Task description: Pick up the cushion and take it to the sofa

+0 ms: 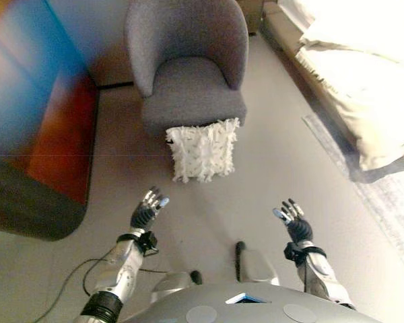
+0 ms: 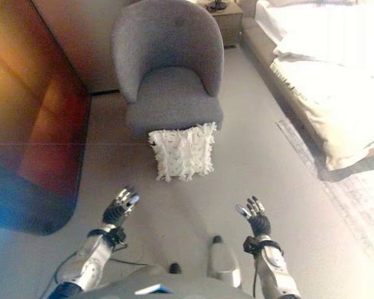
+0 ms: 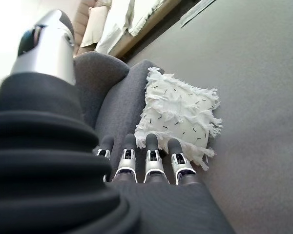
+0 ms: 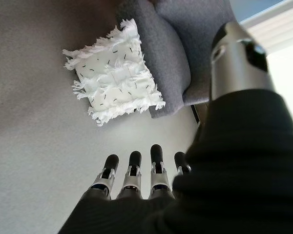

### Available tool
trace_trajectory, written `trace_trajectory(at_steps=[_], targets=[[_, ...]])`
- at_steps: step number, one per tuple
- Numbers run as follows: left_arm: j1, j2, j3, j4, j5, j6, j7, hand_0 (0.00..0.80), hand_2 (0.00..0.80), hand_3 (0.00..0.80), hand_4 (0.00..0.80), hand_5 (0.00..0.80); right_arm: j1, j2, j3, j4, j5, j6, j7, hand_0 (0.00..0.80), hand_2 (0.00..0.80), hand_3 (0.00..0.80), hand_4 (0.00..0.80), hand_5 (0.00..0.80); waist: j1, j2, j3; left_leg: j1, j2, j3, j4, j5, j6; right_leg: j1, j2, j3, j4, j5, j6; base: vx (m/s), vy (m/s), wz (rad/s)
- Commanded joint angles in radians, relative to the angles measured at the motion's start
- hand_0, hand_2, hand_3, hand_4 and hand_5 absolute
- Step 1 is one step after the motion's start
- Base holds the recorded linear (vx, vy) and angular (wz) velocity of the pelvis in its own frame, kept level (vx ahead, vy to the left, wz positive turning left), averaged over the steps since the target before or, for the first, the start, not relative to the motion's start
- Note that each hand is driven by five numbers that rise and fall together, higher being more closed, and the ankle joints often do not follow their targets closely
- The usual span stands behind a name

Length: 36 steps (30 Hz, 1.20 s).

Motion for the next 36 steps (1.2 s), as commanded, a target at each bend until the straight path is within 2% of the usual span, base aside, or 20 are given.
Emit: trace_trajectory(at_steps=[1, 3, 5, 6, 7, 9, 10, 11, 13, 16, 18, 19, 20, 23, 27, 29, 32, 34, 35, 36], targets=[[0.054, 0.005, 0.051, -0.096, 0.014, -0.016, -0.005, 0.000, 0.000, 0.000, 0.000, 0.000, -0.004, 0.017, 0.000, -0.015, 0.001, -0.001, 0.055, 0.000, 0.000, 0.000, 0.000, 0.000, -0.008, -0.022, -0.046, 0.102, -0.045, 0.019, 0.074, -0.071, 0.036, 0.043, 0.002, -0.087, -0.377, 0.312, -0.004, 0.644, -0.223, 0.20], [0.086, -0.008, 0.075, -0.103, -0.003, -0.009, 0.004, 0.000, 0.000, 0.000, 0.000, 0.000, 0.000, 0.014, 0.015, -0.036, -0.021, 0.021, 0.062, 0.000, 0.000, 0.000, 0.000, 0.000, -0.005, -0.006, -0.063, 0.124, -0.009, 0.060, 0.128, -0.003, 0.001, 0.059, 0.007, -0.130, -0.299, 0.267, -0.025, 0.561, -0.190, -0.04], [0.112, -0.016, 0.103, -0.097, -0.015, -0.010, 0.008, 0.000, 0.000, 0.000, 0.000, 0.000, 0.013, 0.004, 0.028, -0.059, -0.041, 0.032, 0.081, 0.000, 0.000, 0.000, 0.000, 0.000, -0.009, 0.021, -0.083, 0.124, 0.041, 0.087, 0.234, 0.150, -0.059, 0.096, 0.038, -0.141, -0.255, 0.212, -0.063, 0.544, -0.232, -0.16], [0.110, -0.022, 0.112, -0.091, -0.027, -0.023, 0.000, 0.000, 0.000, 0.000, 0.000, 0.000, 0.007, -0.008, 0.039, -0.067, -0.046, 0.028, 0.106, 0.000, 0.000, 0.000, 0.000, 0.000, -0.011, 0.018, -0.091, 0.085, 0.075, 0.116, 0.378, 0.252, -0.101, 0.138, 0.053, -0.135, -0.259, 0.179, -0.097, 0.475, -0.248, -0.19], [0.106, -0.025, 0.109, -0.091, -0.027, -0.034, 0.005, 0.000, 0.000, 0.000, 0.000, 0.000, 0.005, -0.016, 0.044, -0.067, -0.046, 0.023, 0.117, 0.000, 0.000, 0.000, 0.000, 0.000, -0.008, 0.012, -0.093, 0.039, 0.086, 0.119, 0.450, 0.287, -0.116, 0.165, 0.058, -0.125, -0.272, 0.168, -0.113, 0.441, -0.239, -0.12], [0.093, -0.026, 0.099, -0.105, -0.032, -0.042, 0.021, 0.000, 0.000, 0.000, 0.000, 0.000, -0.012, -0.030, 0.042, -0.050, -0.055, 0.005, 0.125, 0.000, 0.000, 0.000, 0.000, 0.000, 0.002, -0.013, -0.082, -0.099, 0.121, 0.138, 0.676, 0.311, -0.124, 0.220, 0.057, -0.102, -0.282, 0.137, -0.150, 0.320, -0.170, -0.16], [0.077, -0.024, 0.094, -0.111, -0.048, -0.041, 0.024, 0.000, 0.000, 0.000, 0.000, 0.000, -0.027, -0.039, 0.044, -0.039, -0.053, -0.012, 0.125, 0.000, 0.000, 0.000, 0.000, 0.000, 0.013, -0.035, -0.067, -0.196, 0.153, 0.146, 0.753, 0.292, -0.112, 0.255, 0.046, -0.085, -0.292, 0.130, -0.162, 0.273, -0.108, -0.28], [0.068, -0.023, 0.090, -0.115, -0.056, -0.041, 0.026, 0.000, 0.000, 0.000, 0.000, 0.000, -0.037, -0.043, 0.044, -0.035, -0.045, -0.018, 0.127, 0.000, 0.000, 0.000, 0.000, 0.000, 0.019, -0.044, -0.056, -0.240, 0.160, 0.138, 0.778, 0.278, -0.101, 0.270, 0.042, -0.073, -0.295, 0.128, -0.165, 0.297, -0.039, -0.19], [0.048, -0.019, 0.085, -0.118, -0.073, -0.044, 0.025, 0.000, 0.000, 0.000, 0.000, 0.000, -0.061, -0.048, 0.049, -0.033, -0.022, -0.019, 0.126, 0.000, 0.000, 0.000, 0.000, 0.000, 0.038, -0.056, -0.029, -0.313, 0.166, 0.122, 0.720, 0.271, -0.082, 0.301, 0.043, -0.044, -0.286, 0.109, -0.172, 0.300, 0.028, -0.17], [0.039, -0.017, 0.079, -0.122, -0.104, -0.043, 0.027, 0.000, 0.000, 0.000, 0.000, 0.000, -0.066, -0.052, 0.049, -0.053, -0.023, 0.005, 0.115, 0.000, 0.000, 0.000, 0.000, 0.000, 0.042, -0.036, -0.014, -0.293, 0.199, 0.106, 0.430, 0.330, -0.091, 0.317, 0.078, 0.014, -0.256, 0.066, -0.174, 0.318, 0.105, -0.36], [0.038, -0.021, 0.077, -0.120, -0.103, -0.047, 0.025, 0.000, 0.000, 0.000, 0.000, 0.000, -0.046, -0.048, 0.050, -0.068, -0.030, 0.003, 0.107, 0.000, 0.000, 0.000, 0.000, 0.000, 0.047, -0.017, -0.011, -0.291, 0.208, 0.063, 0.199, 0.376, -0.109, 0.329, 0.100, 0.045, -0.239, 0.043, -0.160, 0.361, 0.173, -0.28], [0.037, -0.023, 0.077, -0.117, -0.101, -0.047, 0.024, 0.000, 0.000, 0.000, 0.000, 0.000, -0.038, -0.049, 0.053, -0.075, -0.030, 0.000, 0.104, 0.000, 0.000, 0.000, 0.000, 0.000, 0.052, -0.012, -0.014, -0.294, 0.210, 0.042, 0.136, 0.391, -0.116, 0.331, 0.104, 0.052, -0.235, 0.036, -0.153, 0.389, 0.182, -0.16], [0.042, -0.030, 0.077, -0.117, -0.095, -0.051, 0.027, 0.000, 0.000, 0.000, 0.000, 0.000, -0.027, -0.048, 0.056, -0.081, -0.031, -0.004, 0.106, 0.000, 0.000, 0.000, 0.000, 0.000, 0.063, 0.000, -0.009, -0.291, 0.216, -0.001, 0.011, 0.417, -0.131, 0.354, 0.109, 0.065, -0.223, 0.011, -0.144, 0.375, 0.162, -0.20], [0.067, -0.034, 0.101, -0.116, -0.093, -0.050, 0.020, 0.000, 0.000, 0.000, 0.000, 0.000, -0.003, -0.052, 0.042, -0.085, -0.039, -0.005, 0.145, 0.000, 0.000, 0.000, 0.000, 0.000, 0.081, 0.013, -0.024, -0.291, 0.228, -0.037, -0.132, 0.418, -0.144, 0.413, 0.102, 0.094, -0.227, -0.025, -0.125, 0.404, 0.152, -0.26], [0.066, -0.030, 0.141, -0.091, -0.099, -0.044, -0.021, 0.000, 0.000, 0.000, 0.000, 0.000, 0.006, -0.042, 0.030, -0.092, -0.053, -0.006, 0.167, 0.000, 0.000, 0.000, 0.000, 0.000, 0.073, 0.020, -0.043, -0.271, 0.217, 0.038, -0.122, 0.359, -0.136, 0.462, 0.057, 0.079, -0.226, -0.058, -0.098, 0.302, 0.190, -0.41], [0.059, -0.019, 0.141, -0.093, -0.106, -0.042, -0.018, 0.000, 0.000, 0.000, 0.000, 0.000, 0.002, -0.035, 0.034, -0.105, -0.048, 0.002, 0.147, 0.000, 0.000, 0.000, 0.000, 0.000, 0.071, 0.026, -0.051, -0.257, 0.201, 0.043, -0.119, 0.332, -0.128, 0.462, 0.033, 0.064, -0.206, -0.070, -0.085, 0.292, 0.252, -0.31], [0.046, -0.006, 0.134, -0.086, -0.097, -0.054, -0.009, 0.000, 0.000, 0.000, 0.000, 0.000, -0.017, -0.023, 0.032, -0.112, 0.005, 0.029, 0.122, 0.000, 0.000, 0.000, 0.000, 0.000, 0.071, 0.024, -0.058, -0.253, 0.153, 0.048, -0.071, 0.279, -0.089, 0.455, 0.000, 0.062, -0.172, -0.046, -0.063, 0.276, 0.238, -0.22], [0.046, 0.003, 0.133, -0.097, -0.097, -0.065, -0.013, 0.000, 0.000, 0.000, 0.000, 0.000, -0.012, -0.006, 0.040, -0.116, 0.008, 0.017, 0.107, 0.000, 0.000, 0.000, 0.000, 0.000, 0.079, 0.020, -0.066, -0.257, 0.118, 0.054, -0.046, 0.245, -0.053, 0.441, -0.028, 0.053, -0.123, -0.020, -0.047, 0.257, 0.240, 0.05], [0.047, 0.007, 0.129, -0.102, -0.094, -0.066, -0.010, 0.000, 0.000, 0.000, 0.000, 0.000, -0.014, 0.005, 0.038, -0.101, 0.005, 0.001, 0.104, 0.000, 0.000, 0.000, 0.000, 0.000, 0.086, 0.017, -0.069, -0.259, 0.097, 0.051, -0.036, 0.232, -0.035, 0.438, -0.048, 0.042, -0.088, 0.012, -0.045, 0.278, 0.286, 0.21], [0.041, 0.011, 0.125, -0.100, -0.088, -0.063, -0.006, 0.000, 0.000, 0.000, 0.000, 0.000, -0.024, 0.020, 0.039, -0.085, 0.011, -0.011, 0.094, 0.000, 0.000, 0.000, 0.000, 0.000, 0.094, 0.013, -0.070, -0.249, 0.071, 0.055, -0.034, 0.222, -0.012, 0.421, -0.085, 0.019, -0.011, 0.082, -0.041, 0.208, 0.254, 0.19]])
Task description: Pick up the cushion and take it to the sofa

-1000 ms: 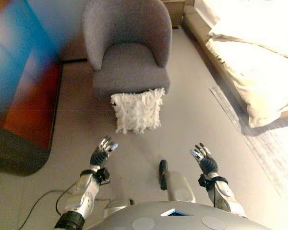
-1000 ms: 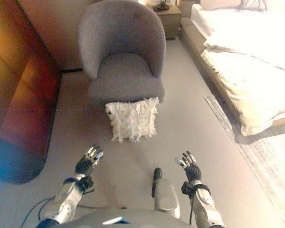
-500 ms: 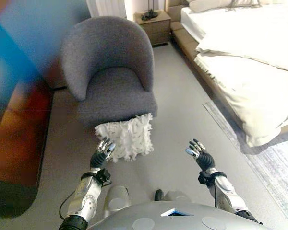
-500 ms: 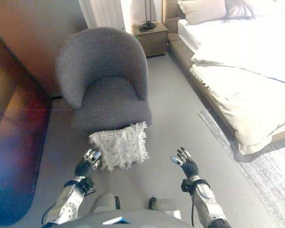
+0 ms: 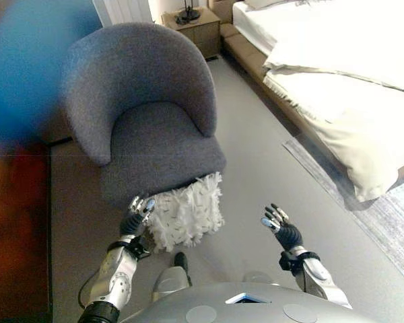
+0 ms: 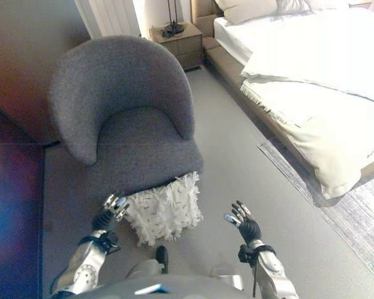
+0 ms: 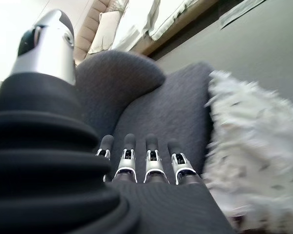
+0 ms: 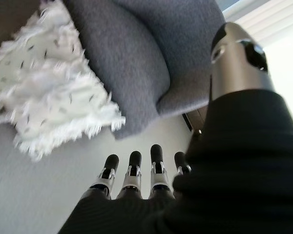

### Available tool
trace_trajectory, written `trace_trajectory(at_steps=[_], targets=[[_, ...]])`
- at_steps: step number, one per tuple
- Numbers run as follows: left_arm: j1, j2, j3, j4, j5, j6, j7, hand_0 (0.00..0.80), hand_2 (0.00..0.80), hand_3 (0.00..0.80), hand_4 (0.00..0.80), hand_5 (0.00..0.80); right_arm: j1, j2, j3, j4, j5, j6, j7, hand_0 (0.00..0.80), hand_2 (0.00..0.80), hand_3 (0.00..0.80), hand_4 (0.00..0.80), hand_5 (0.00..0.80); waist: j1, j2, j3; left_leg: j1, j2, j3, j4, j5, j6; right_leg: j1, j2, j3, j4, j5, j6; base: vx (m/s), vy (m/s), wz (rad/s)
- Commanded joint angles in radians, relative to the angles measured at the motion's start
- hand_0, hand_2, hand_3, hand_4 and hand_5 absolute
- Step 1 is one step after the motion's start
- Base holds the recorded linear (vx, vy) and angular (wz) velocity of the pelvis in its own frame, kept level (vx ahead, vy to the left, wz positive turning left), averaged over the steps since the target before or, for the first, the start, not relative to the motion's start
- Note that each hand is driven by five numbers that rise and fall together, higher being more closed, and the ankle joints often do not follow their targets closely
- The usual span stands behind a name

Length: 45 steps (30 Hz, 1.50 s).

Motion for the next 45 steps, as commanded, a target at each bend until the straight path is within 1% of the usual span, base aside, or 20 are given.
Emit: trace_trajectory(at_steps=[1, 2, 4, 6, 9, 10, 13, 16, 18, 21, 24, 29, 32, 34, 36, 39, 41, 43, 44, 45], targets=[[0.008, 0.022, 0.010, -0.063, 0.004, -0.061, -0.011, 0.000, 0.000, 0.000, 0.000, 0.000, -0.062, 0.022, -0.003, -0.021, 0.029, -0.070, -0.034, 0.000, 0.000, 0.000, 0.000, 0.000, 0.040, 0.012, -0.015, -0.055, 0.014, -0.016, 0.061, -0.055, 0.057, -0.015, -0.045, -0.032, 0.128, 0.362, 0.009, 0.233, 0.326, 0.17], [0.006, 0.024, 0.003, -0.062, 0.013, -0.067, -0.014, 0.000, 0.000, 0.000, 0.000, 0.000, -0.060, 0.036, 0.001, -0.020, 0.021, -0.084, -0.051, 0.000, 0.000, 0.000, 0.000, 0.000, 0.041, 0.021, -0.012, -0.038, 0.000, -0.016, 0.061, -0.070, 0.077, -0.061, -0.070, -0.031, 0.244, 0.401, 0.002, 0.223, 0.340, 0.09], [0.007, 0.037, 0.000, -0.078, 0.023, -0.045, -0.018, 0.000, 0.000, 0.000, 0.000, 0.000, -0.051, 0.046, 0.006, -0.018, 0.017, -0.103, -0.075, 0.000, 0.000, 0.000, 0.000, 0.000, 0.037, 0.038, -0.001, -0.002, -0.029, -0.035, 0.064, -0.086, 0.097, -0.154, -0.070, -0.013, 0.430, 0.433, -0.017, 0.260, 0.316, 0.07], [0.008, 0.044, 0.000, -0.085, 0.033, -0.035, -0.023, 0.000, 0.000, 0.000, 0.000, 0.000, -0.041, 0.045, 0.010, -0.020, 0.016, -0.110, -0.078, 0.000, 0.000, 0.000, 0.000, 0.000, 0.031, 0.036, 0.005, 0.034, -0.056, -0.049, 0.065, -0.109, 0.098, -0.196, -0.074, -0.001, 0.461, 0.434, -0.013, 0.265, 0.169, 0.38], [0.005, 0.056, 0.005, -0.098, 0.037, -0.027, -0.032, 0.000, 0.000, 0.000, 0.000, 0.000, -0.027, 0.031, -0.002, -0.026, 0.008, -0.103, -0.065, 0.000, 0.000, 0.000, 0.000, 0.000, 0.021, 0.048, 0.016, 0.050, -0.053, -0.050, 0.070, -0.110, 0.091, -0.248, -0.042, -0.030, 0.287, 0.425, -0.036, 0.202, 0.012, 0.12], [0.005, 0.060, 0.003, -0.102, 0.039, -0.031, -0.021, 0.000, 0.000, 0.000, 0.000, 0.000, -0.020, 0.027, -0.007, -0.029, 0.013, -0.096, -0.061, 0.000, 0.000, 0.000, 0.000, 0.000, 0.014, 0.037, 0.023, 0.064, -0.060, -0.053, 0.077, -0.130, 0.086, -0.251, -0.032, -0.034, 0.138, 0.430, -0.025, 0.282, -0.112, 0.01], [0.003, 0.065, -0.007, -0.102, 0.024, -0.053, 0.004, 0.000, 0.000, 0.000, 0.000, 0.000, -0.017, 0.016, -0.009, -0.020, 0.042, -0.091, -0.049, 0.000, 0.000, 0.000, 0.000, 0.000, -0.003, 0.008, 0.034, 0.090, -0.075, -0.062, 0.088, -0.178, 0.076, -0.271, -0.013, -0.017, -0.131, 0.467, 0.019, 0.279, -0.133, 0.02], [0.013, 0.068, -0.010, -0.115, -0.001, -0.061, 0.001, 0.000, 0.000, 0.000, 0.000, 0.000, -0.026, 0.009, -0.002, -0.007, 0.067, -0.088, -0.043, 0.000, 0.000, 0.000, 0.000, 0.000, -0.017, -0.021, 0.043, 0.130, -0.091, -0.084, 0.095, -0.226, 0.078, -0.304, 0.019, 0.008, -0.289, 0.537, 0.061, 0.367, -0.130, 0.05], [0.022, 0.065, -0.004, -0.122, 0.007, -0.044, -0.002, 0.000, 0.000, 0.000, 0.000, 0.000, -0.042, 0.021, -0.011, 0.019, 0.064, -0.071, -0.032, 0.000, 0.000, 0.000, 0.000, 0.000, -0.012, -0.033, 0.043, 0.161, -0.089, -0.085, 0.101, -0.251, 0.083, -0.308, 0.019, -0.020, -0.286, 0.549, 0.062, 0.392, -0.118, 0.30], [0.052, 0.045, 0.005, -0.116, 0.031, -0.040, -0.005, 0.000, 0.000, 0.000, 0.000, 0.000, -0.056, 0.028, -0.020, 0.036, 0.058, -0.043, -0.014, 0.000, 0.000, 0.000, 0.000, 0.000, -0.004, -0.041, 0.028, 0.193, -0.074, -0.061, 0.117, -0.278, 0.082, -0.284, 0.010, -0.062, -0.243, 0.521, 0.053, 0.378, -0.108, 0.27], [0.076, 0.032, 0.015, -0.100, 0.021, -0.042, 0.009, 0.000, 0.000, 0.000, 0.000, 0.000, -0.050, 0.022, -0.015, 0.032, 0.045, -0.025, -0.006, 0.000, 0.000, 0.000, 0.000, 0.000, -0.011, -0.034, 0.003, 0.218, -0.037, -0.037, 0.132, -0.249, 0.058, -0.262, 0.032, -0.067, -0.238, 0.499, 0.041, 0.387, -0.145, 0.01], [0.058, 0.017, 0.034, -0.061, 0.022, -0.050, 0.019, 0.000, 0.000, 0.000, 0.000, 0.000, -0.079, -0.011, 0.017, 0.008, 0.032, -0.015, 0.010, 0.000, 0.000, 0.000, 0.000, 0.000, -0.021, -0.023, -0.011, 0.176, 0.035, -0.040, 0.297, -0.101, -0.008, -0.219, 0.081, -0.065, -0.200, 0.415, -0.019, 0.281, -0.185, 0.09], [0.045, 0.002, 0.032, -0.057, 0.043, -0.044, 0.038, 0.000, 0.000, 0.000, 0.000, 0.000, -0.091, -0.030, 0.014, 0.003, 0.014, -0.010, 0.006, 0.000, 0.000, 0.000, 0.000, 0.000, -0.017, -0.021, -0.002, 0.091, 0.040, -0.037, 0.469, -0.041, -0.037, -0.186, 0.084, -0.079, -0.188, 0.378, -0.055, 0.197, -0.144, 0.12], [0.042, -0.001, 0.022, -0.055, 0.056, -0.044, 0.050, 0.000, 0.000, 0.000, 0.000, 0.000, -0.092, -0.042, 0.007, 0.003, -0.001, -0.016, 0.003, 0.000, 0.000, 0.000, 0.000, 0.000, -0.018, -0.017, 0.008, 0.044, 0.081, -0.012, 0.500, -0.003, -0.055, -0.162, 0.083, -0.088, -0.180, 0.357, -0.072, 0.137, -0.041, 0.01], [0.040, 0.000, 0.007, -0.056, 0.071, -0.048, 0.059, 0.000, 0.000, 0.000, 0.000, 0.000, -0.100, -0.050, 0.004, 0.005, 0.006, -0.019, 0.009, 0.000, 0.000, 0.000, 0.000, 0.000, -0.013, -0.010, 0.022, 0.028, 0.099, -0.013, 0.465, 0.008, -0.057, -0.145, 0.079, -0.093, -0.177, 0.343, -0.073, 0.116, 0.051, 0.08], [0.032, 0.002, -0.005, -0.030, 0.099, -0.065, 0.046, 0.000, 0.000, 0.000, 0.000, 0.000, -0.123, -0.057, 0.007, 0.018, -0.023, -0.016, 0.017, 0.000, 0.000, 0.000, 0.000, 0.000, 0.002, 0.015, 0.040, 0.019, 0.130, -0.008, 0.258, 0.039, -0.059, -0.136, 0.085, -0.096, -0.170, 0.314, -0.063, 0.102, 0.139, 0.06], [0.014, 0.000, -0.011, 0.019, 0.113, -0.081, 0.030, 0.000, 0.000, 0.000, 0.000, 0.000, -0.135, -0.065, 0.010, 0.035, -0.036, 0.000, 0.037, 0.000, 0.000, 0.000, 0.000, 0.000, 0.013, 0.036, 0.046, 0.004, 0.143, -0.025, 0.131, 0.064, -0.073, -0.141, 0.082, -0.104, -0.156, 0.294, -0.052, 0.087, 0.184, 0.04], [-0.021, -0.004, -0.024, 0.073, 0.152, -0.100, 0.026, 0.000, 0.000, 0.000, 0.000, 0.000, -0.164, -0.074, 0.018, 0.059, -0.063, -0.004, 0.023, 0.000, 0.000, 0.000, 0.000, 0.000, 0.024, 0.053, 0.059, -0.033, 0.157, -0.032, 0.084, 0.081, -0.091, -0.157, 0.071, -0.113, -0.134, 0.273, -0.046, -0.002, 0.153, 0.02], [-0.054, -0.004, -0.034, 0.094, 0.154, -0.109, 0.021, 0.000, 0.000, 0.000, 0.000, 0.000, -0.193, -0.081, 0.024, 0.073, -0.060, -0.011, 0.027, 0.000, 0.000, 0.000, 0.000, 0.000, 0.028, 0.058, 0.073, -0.066, 0.163, -0.027, 0.101, 0.073, -0.094, -0.176, 0.060, -0.122, -0.113, 0.260, -0.046, -0.149, 0.144, -0.13], [-0.096, -0.002, -0.037, 0.126, 0.143, -0.123, 0.014, 0.000, 0.000, 0.000, 0.000, 0.000, -0.236, -0.087, 0.030, 0.105, -0.078, -0.022, 0.033, 0.000, 0.000, 0.000, 0.000, 0.000, 0.030, 0.056, 0.090, -0.086, 0.152, -0.009, 0.117, -0.002, -0.072, -0.211, 0.034, -0.129, -0.083, 0.249, -0.041, -0.188, 0.158, -0.32]])
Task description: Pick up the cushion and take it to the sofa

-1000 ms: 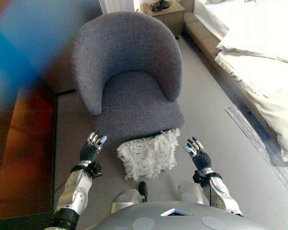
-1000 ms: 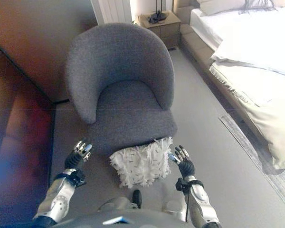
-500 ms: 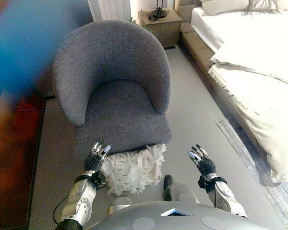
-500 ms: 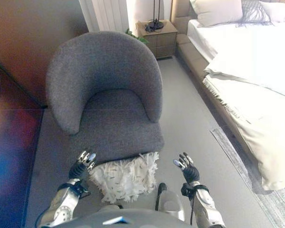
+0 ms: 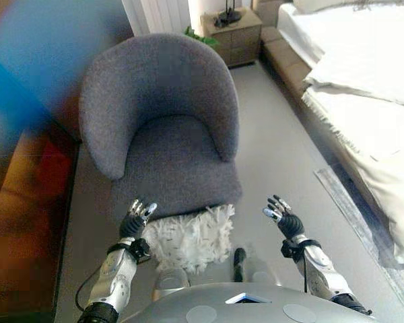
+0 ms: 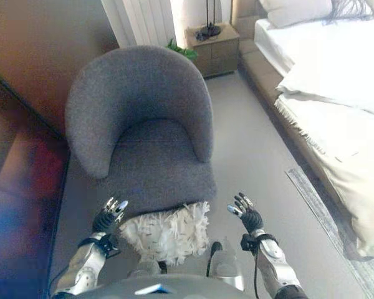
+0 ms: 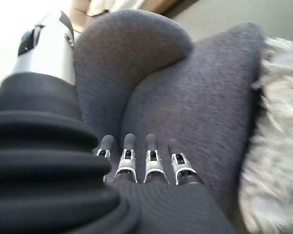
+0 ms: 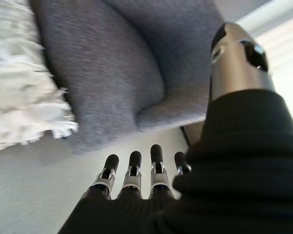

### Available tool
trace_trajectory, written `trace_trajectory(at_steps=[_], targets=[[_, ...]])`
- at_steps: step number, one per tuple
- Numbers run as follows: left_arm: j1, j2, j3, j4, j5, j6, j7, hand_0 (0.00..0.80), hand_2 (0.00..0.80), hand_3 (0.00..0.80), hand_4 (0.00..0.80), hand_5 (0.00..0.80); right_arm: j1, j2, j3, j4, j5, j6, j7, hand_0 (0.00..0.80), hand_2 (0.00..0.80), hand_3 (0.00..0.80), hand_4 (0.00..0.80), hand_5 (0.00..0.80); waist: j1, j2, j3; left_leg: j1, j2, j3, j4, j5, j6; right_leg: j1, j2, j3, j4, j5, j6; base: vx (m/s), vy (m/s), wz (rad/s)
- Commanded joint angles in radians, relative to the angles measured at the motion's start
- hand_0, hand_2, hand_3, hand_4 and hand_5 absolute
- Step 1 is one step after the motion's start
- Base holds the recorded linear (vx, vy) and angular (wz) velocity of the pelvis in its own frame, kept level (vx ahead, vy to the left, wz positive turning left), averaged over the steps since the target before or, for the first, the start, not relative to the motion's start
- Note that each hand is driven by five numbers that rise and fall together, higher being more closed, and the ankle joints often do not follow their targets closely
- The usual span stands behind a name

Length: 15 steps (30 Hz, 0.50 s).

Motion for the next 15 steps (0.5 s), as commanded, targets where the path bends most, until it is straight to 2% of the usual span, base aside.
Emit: trace_trajectory(at_steps=[1, 3, 5, 6, 9, 15], targets=[[-0.113, 0.028, 0.011, 0.031, 0.046, -0.109, -0.035, 0.000, 0.000, 0.000, 0.000, 0.000, -0.141, 0.015, 0.025, 0.029, -0.065, -0.042, 0.009, 0.000, 0.000, 0.000, 0.000, 0.000, 0.034, -0.019, 0.058, -0.154, 0.016, 0.020, 0.022, 0.110, -0.022, 0.028, -0.113, -0.030, 0.072, -0.027, 0.067, -0.227, 0.168, -0.44], [-0.169, 0.032, -0.007, 0.068, 0.031, -0.142, -0.021, 0.000, 0.000, 0.000, 0.000, 0.000, -0.189, 0.009, 0.039, 0.030, -0.054, -0.054, -0.019, 0.000, 0.000, 0.000, 0.000, 0.000, 0.035, -0.016, 0.121, -0.246, 0.005, 0.018, 0.128, 0.069, -0.022, -0.068, -0.154, -0.017, 0.174, -0.039, 0.073, -0.285, 0.116, -0.18], [-0.246, 0.040, -0.031, 0.117, 0.018, -0.174, 0.015, 0.000, 0.000, 0.000, 0.000, 0.000, -0.262, 0.005, 0.059, 0.044, -0.029, -0.061, -0.048, 0.000, 0.000, 0.000, 0.000, 0.000, 0.039, -0.020, 0.174, -0.332, 0.000, 0.017, 0.201, 0.045, -0.013, -0.155, -0.175, -0.008, 0.230, -0.041, 0.077, -0.286, 0.059, -0.02], [-0.285, 0.043, -0.046, 0.138, 0.013, -0.181, 0.037, 0.000, 0.000, 0.000, 0.000, 0.000, -0.306, 0.007, 0.068, 0.077, -0.016, -0.066, -0.053, 0.000, 0.000, 0.000, 0.000, 0.000, 0.041, -0.022, 0.199, -0.357, -0.002, 0.014, 0.241, 0.012, -0.018, -0.176, -0.181, 0.001, 0.257, -0.063, 0.084, -0.200, 0.018, -0.23], [-0.381, 0.036, -0.068, 0.203, 0.025, -0.192, 0.074, 0.000, 0.000, 0.000, 0.000, 0.000, -0.430, 0.018, 0.080, 0.179, -0.014, -0.066, -0.080, 0.000, 0.000, 0.000, 0.000, 0.000, 0.047, -0.022, 0.245, -0.455, -0.005, 0.011, 0.333, -0.023, -0.012, -0.255, -0.181, 0.008, 0.315, -0.075, 0.080, -0.169, 0.001, -0.19], [-0.544, 0.017, -0.093, 0.328, 0.048, -0.163, 0.115, 0.000, 0.000, 0.000, 0.000, 0.000, -0.629, 0.009, 0.091, 0.341, -0.041, -0.034, -0.124, 0.000, 0.000, 0.000, 0.000, 0.000, 0.052, -0.005, 0.295, -0.654, 0.010, 0.011, 0.504, -0.081, 0.003, -0.444, -0.174, 0.025, 0.491, -0.125, 0.060, -0.085, 0.003, 0.10]])
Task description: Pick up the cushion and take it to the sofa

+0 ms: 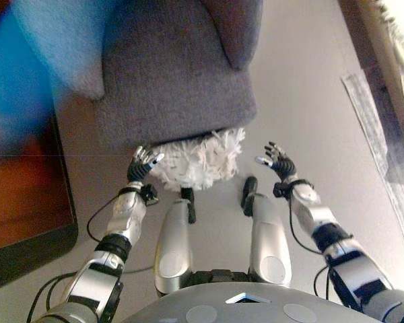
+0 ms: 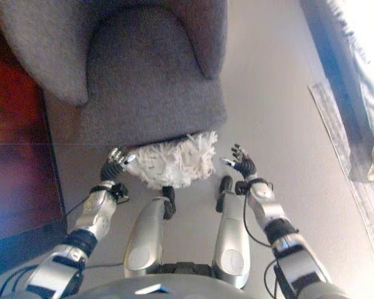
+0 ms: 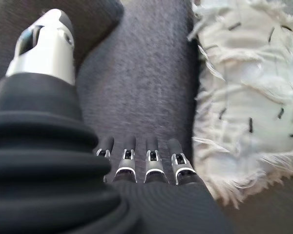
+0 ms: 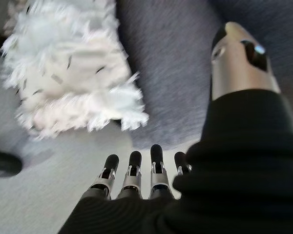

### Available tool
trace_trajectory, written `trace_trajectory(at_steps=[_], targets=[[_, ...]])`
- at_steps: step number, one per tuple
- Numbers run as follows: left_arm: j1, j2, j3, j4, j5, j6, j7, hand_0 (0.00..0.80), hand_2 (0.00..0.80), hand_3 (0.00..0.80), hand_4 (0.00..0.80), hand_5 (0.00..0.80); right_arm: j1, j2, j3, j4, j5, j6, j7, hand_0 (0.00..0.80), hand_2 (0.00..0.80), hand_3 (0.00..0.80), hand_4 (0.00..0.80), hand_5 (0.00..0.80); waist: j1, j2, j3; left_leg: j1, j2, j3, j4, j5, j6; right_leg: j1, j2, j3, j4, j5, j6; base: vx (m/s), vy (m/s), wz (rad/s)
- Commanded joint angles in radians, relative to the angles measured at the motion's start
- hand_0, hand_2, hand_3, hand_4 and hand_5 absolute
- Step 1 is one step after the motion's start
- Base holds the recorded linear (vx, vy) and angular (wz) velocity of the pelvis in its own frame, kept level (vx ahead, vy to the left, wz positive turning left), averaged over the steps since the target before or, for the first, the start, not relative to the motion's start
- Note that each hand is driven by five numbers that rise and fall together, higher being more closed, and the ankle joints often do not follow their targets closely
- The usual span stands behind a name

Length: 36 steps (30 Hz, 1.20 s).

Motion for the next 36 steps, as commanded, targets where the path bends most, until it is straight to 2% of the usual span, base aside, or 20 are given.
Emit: trace_trajectory(at_steps=[1, 6, 11, 15, 19, 27, 32, 34, 36], targets=[[-0.028, -0.003, -0.024, 0.022, 0.040, -0.028, 0.037, 0.000, 0.000, 0.000, 0.000, 0.000, -0.070, 0.003, 0.034, 0.015, -0.016, -0.014, -0.038, 0.000, 0.000, 0.000, 0.000, 0.000, 0.002, 0.000, -0.005, -0.137, 0.002, -0.011, 0.078, 0.020, 0.030, -0.001, -0.041, 0.039, 0.070, -0.037, 0.037, -0.042, 0.032, 0.14], [-0.131, -0.003, -0.040, 0.074, 0.026, -0.022, 0.068, 0.000, 0.000, 0.000, 0.000, 0.000, -0.186, -0.041, 0.045, 0.063, -0.036, 0.000, -0.026, 0.000, 0.000, 0.000, 0.000, 0.000, -0.005, 0.019, 0.027, -0.319, 0.006, -0.023, 0.238, -0.019, 0.051, -0.194, -0.041, 0.069, 0.247, -0.074, 0.015, -0.029, 0.042, 0.13], [-0.195, 0.016, -0.027, 0.091, -0.019, -0.037, 0.086, 0.000, 0.000, 0.000, 0.000, 0.000, -0.255, -0.076, 0.046, 0.103, -0.025, -0.006, -0.007, 0.000, 0.000, 0.000, 0.000, 0.000, -0.011, 0.026, 0.049, -0.492, 0.001, -0.040, 0.431, -0.090, 0.069, -0.372, -0.029, 0.106, 0.436, -0.131, -0.014, -0.005, -0.001, 0.09], [-0.216, 0.043, -0.011, 0.103, -0.027, -0.033, 0.082, 0.000, 0.000, 0.000, 0.000, 0.000, -0.297, -0.105, 0.042, 0.116, -0.024, -0.025, 0.001, 0.000, 0.000, 0.000, 0.000, 0.000, -0.010, 0.026, 0.060, -0.616, -0.004, -0.043, 0.563, -0.136, 0.078, -0.493, -0.032, 0.114, 0.543, -0.165, -0.025, -0.002, -0.012, 0.11], [-0.222, 0.062, 0.000, 0.131, -0.051, -0.006, 0.076, 0.000, 0.000, 0.000, 0.000, 0.000, -0.358, -0.136, 0.046, 0.112, 0.017, -0.007, 0.031, 0.000, 0.000, 0.000, 0.000, 0.000, -0.005, 0.023, 0.076, -0.717, -0.003, -0.044, 0.671, -0.170, 0.084, -0.592, -0.040, 0.119, 0.632, -0.196, -0.036, 0.010, -0.009, 0.12], [-0.250, 0.120, 0.060, 0.224, -0.150, 0.047, 0.064, 0.000, 0.000, 0.000, 0.000, 0.000, -0.411, -0.173, 0.087, 0.072, 0.075, 0.017, 0.090, 0.000, 0.000, 0.000, 0.000, 0.000, -0.004, 0.012, 0.098, -0.863, 0.016, -0.055, 0.835, -0.226, 0.090, -0.737, -0.051, 0.137, 0.781, -0.246, -0.053, 0.025, 0.001, 0.09], [-0.304, 0.170, 0.122, 0.305, -0.260, 0.103, 0.123, 0.000, 0.000, 0.000, 0.000, 0.000, -0.441, -0.183, 0.113, 0.091, 0.097, 0.034, 0.104, 0.000, 0.000, 0.000, 0.000, 0.000, -0.001, 0.008, 0.099, -0.939, 0.027, -0.062, 0.918, -0.255, 0.096, -0.816, -0.063, 0.149, 0.872, -0.278, -0.063, 0.037, -0.015, 0.12], [-0.324, 0.179, 0.142, 0.337, -0.291, 0.100, 0.145, 0.000, 0.000, 0.000, 0.000, 0.000, -0.451, -0.173, 0.116, 0.099, 0.113, 0.038, 0.103, 0.000, 0.000, 0.000, 0.000, 0.000, -0.001, 0.005, 0.099, -0.956, 0.032, -0.065, 0.938, -0.261, 0.096, -0.833, -0.066, 0.153, 0.894, -0.285, -0.067, 0.032, -0.031, 0.07], [-0.341, 0.186, 0.165, 0.355, -0.313, 0.054, 0.222, 0.000, 0.000, 0.000, 0.000, 0.000, -0.453, -0.161, 0.113, 0.107, 0.118, 0.042, 0.103, 0.000, 0.000, 0.000, 0.000, 0.000, -0.002, 0.000, 0.099, -0.969, 0.037, -0.068, 0.964, -0.274, 0.101, -0.847, -0.069, 0.157, 0.915, -0.291, -0.069, 0.047, -0.041, 0.10]])
